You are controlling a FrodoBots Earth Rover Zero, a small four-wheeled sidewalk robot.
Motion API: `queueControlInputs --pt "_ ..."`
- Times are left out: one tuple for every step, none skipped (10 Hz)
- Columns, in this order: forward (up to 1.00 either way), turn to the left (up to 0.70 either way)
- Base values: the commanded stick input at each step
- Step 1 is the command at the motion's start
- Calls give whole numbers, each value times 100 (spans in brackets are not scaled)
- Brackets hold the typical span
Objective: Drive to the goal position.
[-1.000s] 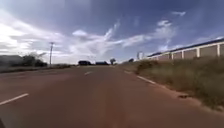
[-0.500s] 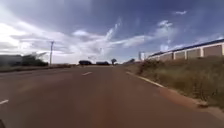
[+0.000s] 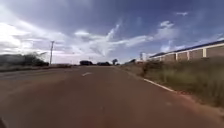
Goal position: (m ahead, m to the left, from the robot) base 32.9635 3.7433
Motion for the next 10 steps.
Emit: queueControlInputs --pt "100 0" --pt "100 0" --pt "100 0" --pt "100 0" --pt "100 -17" --pt "100 -10" --pt "100 -2" --pt "100 0" --pt "100 0" --pt "100 0"
